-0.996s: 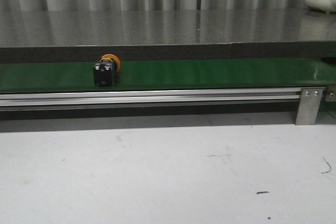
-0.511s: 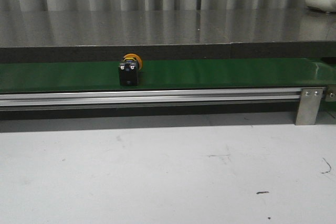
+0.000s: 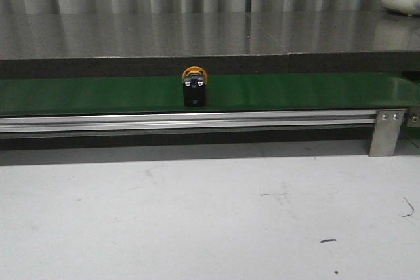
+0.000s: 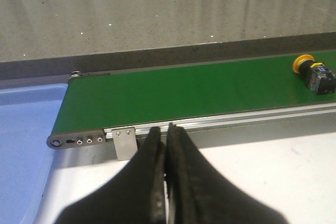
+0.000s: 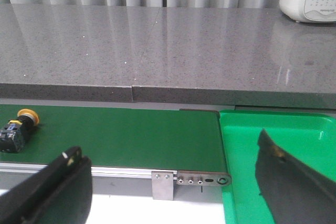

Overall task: Move button from left to right
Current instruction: 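Hold the right gripper above the belt while the button travels toward it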

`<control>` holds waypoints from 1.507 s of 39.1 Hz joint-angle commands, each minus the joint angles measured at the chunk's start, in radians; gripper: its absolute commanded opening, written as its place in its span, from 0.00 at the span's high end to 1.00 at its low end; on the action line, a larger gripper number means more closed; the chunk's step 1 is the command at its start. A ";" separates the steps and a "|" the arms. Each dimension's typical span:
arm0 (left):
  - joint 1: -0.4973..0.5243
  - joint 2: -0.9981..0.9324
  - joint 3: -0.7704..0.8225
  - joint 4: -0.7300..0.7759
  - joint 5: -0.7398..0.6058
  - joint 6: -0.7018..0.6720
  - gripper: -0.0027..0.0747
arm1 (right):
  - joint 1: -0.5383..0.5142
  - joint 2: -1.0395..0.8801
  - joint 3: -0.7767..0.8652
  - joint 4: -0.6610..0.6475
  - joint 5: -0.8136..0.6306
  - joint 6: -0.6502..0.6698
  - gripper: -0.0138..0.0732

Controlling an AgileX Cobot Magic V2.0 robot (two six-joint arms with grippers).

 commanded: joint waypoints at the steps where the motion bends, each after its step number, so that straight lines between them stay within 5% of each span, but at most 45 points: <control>1: -0.008 0.012 -0.025 -0.015 -0.080 -0.003 0.99 | -0.005 0.015 -0.035 -0.005 -0.085 0.000 0.10; 26: -0.008 0.012 -0.025 -0.015 -0.080 -0.003 0.99 | -0.005 0.041 -0.039 -0.005 -0.075 0.000 0.10; 59: -0.008 0.012 -0.025 -0.015 -0.080 -0.003 0.99 | -0.004 0.872 -0.508 0.112 0.051 0.000 0.10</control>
